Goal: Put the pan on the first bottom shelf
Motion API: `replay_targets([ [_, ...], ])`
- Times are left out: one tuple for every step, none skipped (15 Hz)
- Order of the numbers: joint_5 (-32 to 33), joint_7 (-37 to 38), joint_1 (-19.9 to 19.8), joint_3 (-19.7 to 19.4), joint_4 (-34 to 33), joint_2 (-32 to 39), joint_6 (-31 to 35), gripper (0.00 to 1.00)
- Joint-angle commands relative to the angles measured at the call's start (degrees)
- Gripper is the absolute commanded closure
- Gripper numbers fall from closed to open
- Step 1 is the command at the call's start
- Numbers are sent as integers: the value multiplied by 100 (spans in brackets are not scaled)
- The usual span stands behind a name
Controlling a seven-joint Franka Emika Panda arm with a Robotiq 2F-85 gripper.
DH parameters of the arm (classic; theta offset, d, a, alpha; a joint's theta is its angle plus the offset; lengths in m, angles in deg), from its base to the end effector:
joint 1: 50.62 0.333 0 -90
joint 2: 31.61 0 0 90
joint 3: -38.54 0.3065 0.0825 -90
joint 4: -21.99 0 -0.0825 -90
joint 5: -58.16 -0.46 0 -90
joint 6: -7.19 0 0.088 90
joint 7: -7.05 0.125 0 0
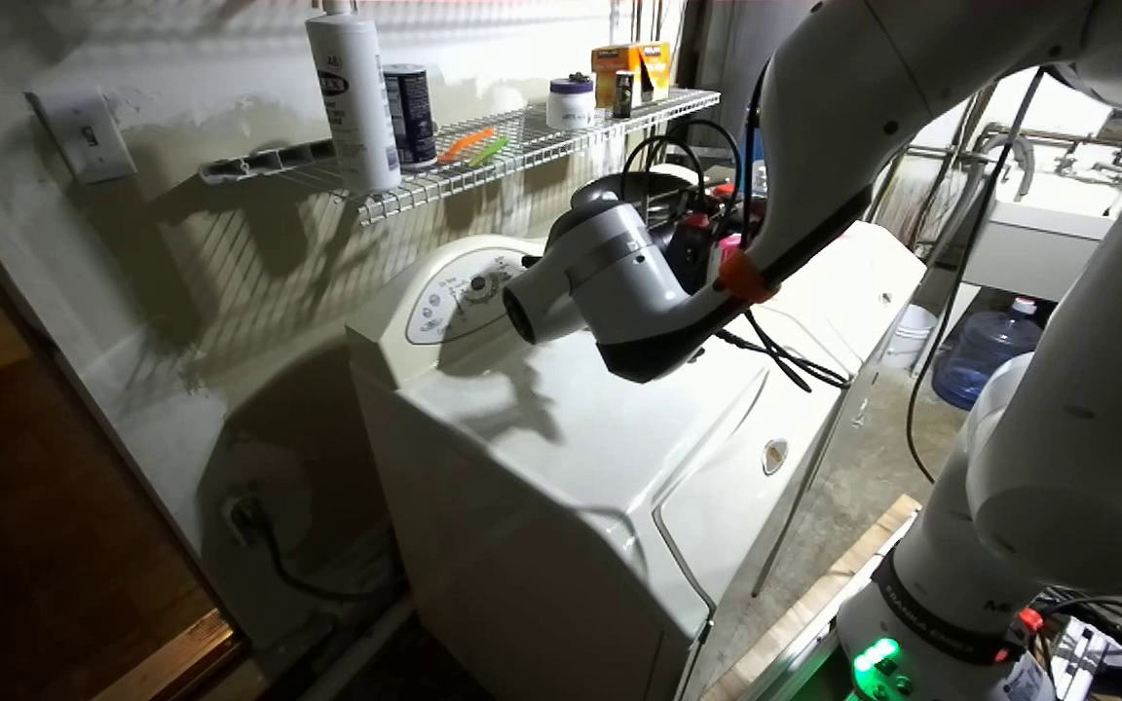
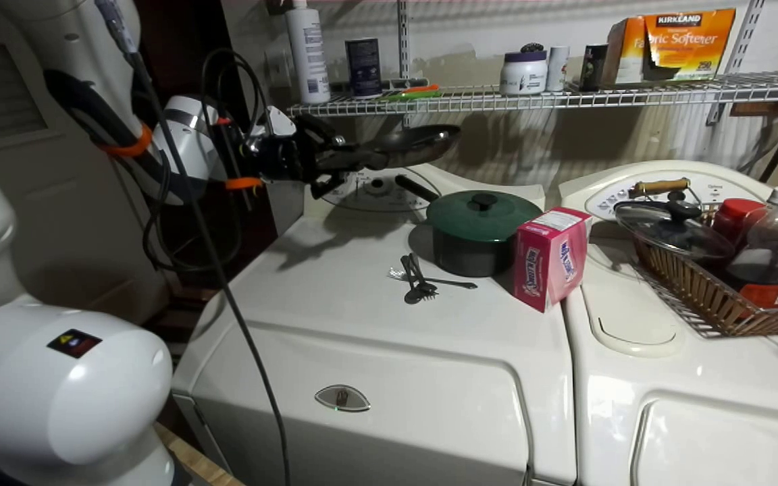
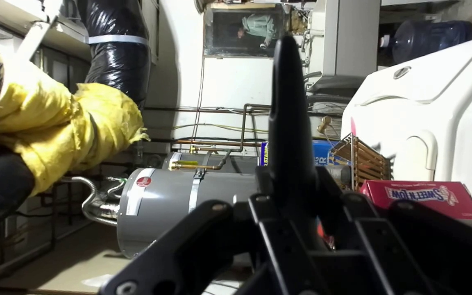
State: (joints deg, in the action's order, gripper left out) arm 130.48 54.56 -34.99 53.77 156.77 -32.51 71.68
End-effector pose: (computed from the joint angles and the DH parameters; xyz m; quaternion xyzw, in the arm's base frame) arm 0.4627 0.1091 0.3310 0.6690 -0.0035 0.0124 0.7431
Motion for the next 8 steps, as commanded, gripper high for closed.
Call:
replay_targets([
  [257,-44,-126,-117,-16,-119,-78,93],
  [283,-47,-165,-157,-11,-156,-52,93],
  [303,-53,-197,-194,-14,-178,-46,93],
  [324,-54,-244,-235,-16,-231,10,93],
  [343,-69,-277,-271,-47,-244,5,93],
  [365,-71,-305,-299,-82,-254,6,93],
  [397,-83,-329,-330,-132,-276,16,93],
  [434,-99,-357,-355,-189,-291,41,93],
])
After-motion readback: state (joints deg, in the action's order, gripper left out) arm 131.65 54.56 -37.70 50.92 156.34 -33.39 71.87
